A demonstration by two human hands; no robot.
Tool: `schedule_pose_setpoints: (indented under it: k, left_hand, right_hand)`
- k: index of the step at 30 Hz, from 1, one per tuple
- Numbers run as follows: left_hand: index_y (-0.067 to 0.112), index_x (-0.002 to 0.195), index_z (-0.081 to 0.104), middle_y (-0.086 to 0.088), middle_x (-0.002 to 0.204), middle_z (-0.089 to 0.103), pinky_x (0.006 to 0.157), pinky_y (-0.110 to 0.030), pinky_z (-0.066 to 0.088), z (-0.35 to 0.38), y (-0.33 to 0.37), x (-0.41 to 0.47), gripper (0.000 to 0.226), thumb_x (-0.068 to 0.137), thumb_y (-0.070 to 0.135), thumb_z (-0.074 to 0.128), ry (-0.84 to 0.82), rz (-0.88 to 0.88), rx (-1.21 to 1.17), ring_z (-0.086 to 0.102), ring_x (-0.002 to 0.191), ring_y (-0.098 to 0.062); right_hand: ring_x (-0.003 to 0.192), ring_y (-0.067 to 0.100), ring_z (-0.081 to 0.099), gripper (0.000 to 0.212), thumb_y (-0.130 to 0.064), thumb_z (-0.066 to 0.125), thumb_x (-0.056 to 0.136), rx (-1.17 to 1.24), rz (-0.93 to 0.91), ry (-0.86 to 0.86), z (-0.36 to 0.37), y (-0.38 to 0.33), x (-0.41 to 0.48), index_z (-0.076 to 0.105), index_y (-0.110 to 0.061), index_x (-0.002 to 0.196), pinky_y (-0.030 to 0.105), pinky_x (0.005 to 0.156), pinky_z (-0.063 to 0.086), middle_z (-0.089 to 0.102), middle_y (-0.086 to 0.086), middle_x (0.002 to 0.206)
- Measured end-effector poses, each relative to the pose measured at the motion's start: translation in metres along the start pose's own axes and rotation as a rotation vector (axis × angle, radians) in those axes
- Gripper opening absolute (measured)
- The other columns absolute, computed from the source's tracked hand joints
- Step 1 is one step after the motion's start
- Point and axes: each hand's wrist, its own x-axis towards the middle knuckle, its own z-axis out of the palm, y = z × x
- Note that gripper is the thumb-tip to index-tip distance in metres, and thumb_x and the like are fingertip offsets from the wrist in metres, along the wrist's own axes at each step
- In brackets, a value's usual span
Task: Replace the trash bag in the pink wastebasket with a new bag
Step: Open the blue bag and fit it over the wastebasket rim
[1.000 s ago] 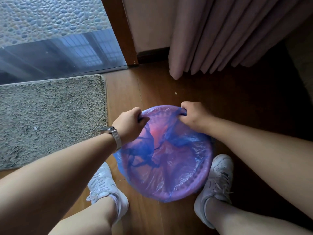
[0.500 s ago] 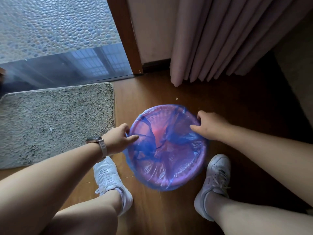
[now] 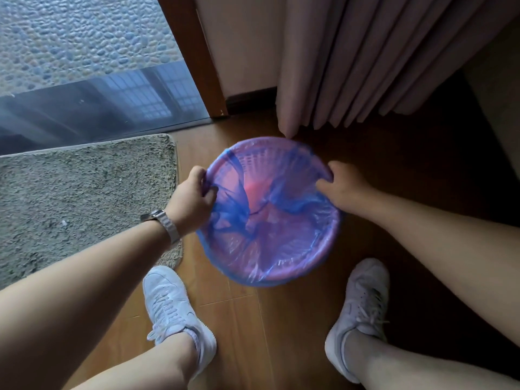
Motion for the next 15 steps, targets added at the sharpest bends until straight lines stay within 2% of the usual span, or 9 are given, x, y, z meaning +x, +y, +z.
schedule_pose_setpoints:
  k: [4,8,11,13,15]
  left_hand:
    - [0.014,0.099,0.058,-0.003,0.075,0.057,0.065,-0.031,0.037,0.003,-0.001,0.02,0.012,0.09,0.021,0.062,0.101,-0.037,-0.091,0.053,0.072,-0.029]
    - [0.017,0.127,0.051,-0.003,0.093,0.057,0.074,-0.031,0.042,-0.001,-0.007,0.015,0.041,0.089,0.025,0.065,0.085,-0.048,-0.122,0.055,0.08,-0.024]
    - [0.013,0.136,0.043,-0.005,0.108,0.053,0.085,-0.033,0.045,-0.014,-0.011,0.002,0.057,0.088,0.032,0.067,0.07,-0.008,-0.077,0.054,0.091,-0.021]
    - [0.012,0.137,0.041,-0.005,0.106,0.056,0.083,-0.033,0.045,-0.021,-0.013,-0.013,0.061,0.088,0.037,0.067,0.046,-0.033,-0.046,0.055,0.089,-0.022]
    - [0.013,0.134,0.041,-0.002,0.092,0.062,0.074,-0.033,0.044,-0.026,-0.015,-0.033,0.059,0.088,0.042,0.066,-0.022,-0.104,0.016,0.06,0.083,-0.024]
  right_hand:
    - [0.068,0.028,0.052,0.033,-0.019,0.066,0.077,0.061,0.006,0.09,0.002,-0.001,0.016,0.036,-0.015,0.062,0.031,0.059,0.03,0.052,0.01,0.069]
    - [0.074,0.027,0.057,0.019,-0.022,0.066,0.079,0.123,-0.03,0.101,0.002,-0.004,0.012,0.049,-0.013,0.08,0.031,0.063,0.037,0.059,0.008,0.077]
    - [0.078,0.027,0.059,0.024,-0.028,0.067,0.081,0.121,-0.036,0.142,-0.006,-0.007,-0.001,0.05,-0.015,0.091,0.035,0.07,0.047,0.062,0.006,0.085]
    - [0.076,0.027,0.059,0.028,-0.033,0.067,0.081,0.08,-0.012,0.191,-0.012,-0.008,-0.017,0.048,-0.015,0.091,0.033,0.068,0.044,0.061,0.006,0.084]
    - [0.073,0.025,0.055,0.029,-0.035,0.067,0.082,0.007,0.029,0.189,-0.015,-0.01,-0.037,0.049,-0.014,0.088,0.03,0.064,0.037,0.058,0.004,0.082]
